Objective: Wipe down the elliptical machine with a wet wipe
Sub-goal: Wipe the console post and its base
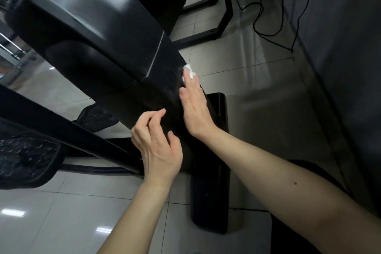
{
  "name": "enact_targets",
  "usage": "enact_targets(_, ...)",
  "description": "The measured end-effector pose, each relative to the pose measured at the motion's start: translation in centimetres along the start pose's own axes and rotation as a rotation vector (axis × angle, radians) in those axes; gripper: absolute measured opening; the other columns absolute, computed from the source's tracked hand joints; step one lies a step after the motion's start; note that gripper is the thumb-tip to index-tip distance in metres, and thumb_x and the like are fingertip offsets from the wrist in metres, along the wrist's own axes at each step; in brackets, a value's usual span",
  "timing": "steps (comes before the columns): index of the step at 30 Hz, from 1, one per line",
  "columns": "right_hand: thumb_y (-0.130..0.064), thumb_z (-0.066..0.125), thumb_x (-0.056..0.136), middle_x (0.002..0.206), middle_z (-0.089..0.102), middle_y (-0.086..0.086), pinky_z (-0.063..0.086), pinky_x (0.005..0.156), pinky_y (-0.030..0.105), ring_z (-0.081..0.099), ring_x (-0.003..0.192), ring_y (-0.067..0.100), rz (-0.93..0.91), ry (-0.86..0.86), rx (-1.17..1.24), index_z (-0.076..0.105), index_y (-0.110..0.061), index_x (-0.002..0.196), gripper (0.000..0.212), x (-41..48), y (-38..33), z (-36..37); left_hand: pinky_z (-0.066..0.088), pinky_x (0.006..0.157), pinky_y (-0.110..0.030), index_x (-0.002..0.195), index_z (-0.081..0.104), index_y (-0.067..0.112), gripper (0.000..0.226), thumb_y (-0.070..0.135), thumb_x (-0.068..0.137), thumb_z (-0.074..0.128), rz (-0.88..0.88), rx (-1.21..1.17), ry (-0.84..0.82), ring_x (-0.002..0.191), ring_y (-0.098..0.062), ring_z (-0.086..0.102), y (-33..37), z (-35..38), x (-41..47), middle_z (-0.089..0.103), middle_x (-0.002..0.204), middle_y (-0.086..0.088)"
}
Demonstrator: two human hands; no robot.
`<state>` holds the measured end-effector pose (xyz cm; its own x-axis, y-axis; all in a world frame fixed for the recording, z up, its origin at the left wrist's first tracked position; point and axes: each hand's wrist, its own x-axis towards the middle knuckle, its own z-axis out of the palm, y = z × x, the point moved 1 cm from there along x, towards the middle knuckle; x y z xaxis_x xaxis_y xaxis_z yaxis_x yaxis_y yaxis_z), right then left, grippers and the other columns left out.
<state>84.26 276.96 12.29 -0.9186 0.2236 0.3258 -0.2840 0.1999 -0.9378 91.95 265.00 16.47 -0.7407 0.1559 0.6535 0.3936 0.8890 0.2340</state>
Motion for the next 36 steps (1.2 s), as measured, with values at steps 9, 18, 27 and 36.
enact_targets(9, -0.063, 0.015, 0.104, 0.169, 0.018, -0.010, 0.009, 0.125, 0.035, 0.018, 0.156, 0.017, 0.772, -0.004, 0.156, 0.015, -0.035, 0.163, 0.065, -3.2, 11.4, -0.4, 0.026, 0.109, -0.029, 0.137, 0.053, 0.005, 0.067, -0.004, 0.073, 0.070, -0.027, -0.004, -0.076, 0.125, -0.030, 0.044, -0.5, 0.7, -2.2, 0.042, 0.140, -0.014)
enact_targets(18, -0.042, 0.019, 0.111, 0.171, -0.008, -0.009, -0.003, 0.127, 0.039, -0.017, 0.155, 0.008, 0.036, -0.001, 0.098, -0.002, -0.024, 0.164, 0.060, -5.7, -1.3, 1.1, 0.030, 0.097, -0.032, 0.126, 0.054, 0.009, 0.054, 0.001, 0.076, 0.072, -0.107, -0.020, -0.124, 0.119, -0.023, 0.044, -1.8, 0.9, -3.3, 0.044, 0.127, -0.005)
enact_targets(27, -0.048, 0.017, 0.111, 0.170, -0.007, -0.013, -0.005, 0.123, 0.027, -0.009, 0.155, 0.003, 0.652, -0.008, 0.158, -0.004, -0.029, 0.163, 0.059, -11.1, 9.0, 2.0, 0.026, 0.099, -0.032, 0.125, 0.054, 0.014, 0.049, 0.006, 0.080, 0.070, -0.181, -0.023, -0.211, 0.118, -0.020, 0.045, -2.3, 2.3, -4.6, 0.043, 0.127, 0.001)
enact_targets(36, -0.041, 0.019, 0.111, 0.169, -0.006, -0.016, -0.001, 0.127, 0.032, -0.012, 0.155, 0.002, 0.164, 0.074, 0.136, 0.003, -0.023, 0.164, 0.059, -10.3, 3.5, 2.7, 0.030, 0.099, -0.034, 0.128, 0.053, 0.018, 0.049, -0.002, 0.084, 0.061, -0.205, -0.074, -0.287, 0.111, -0.018, 0.054, -2.5, 3.8, -6.5, 0.043, 0.128, 0.006)
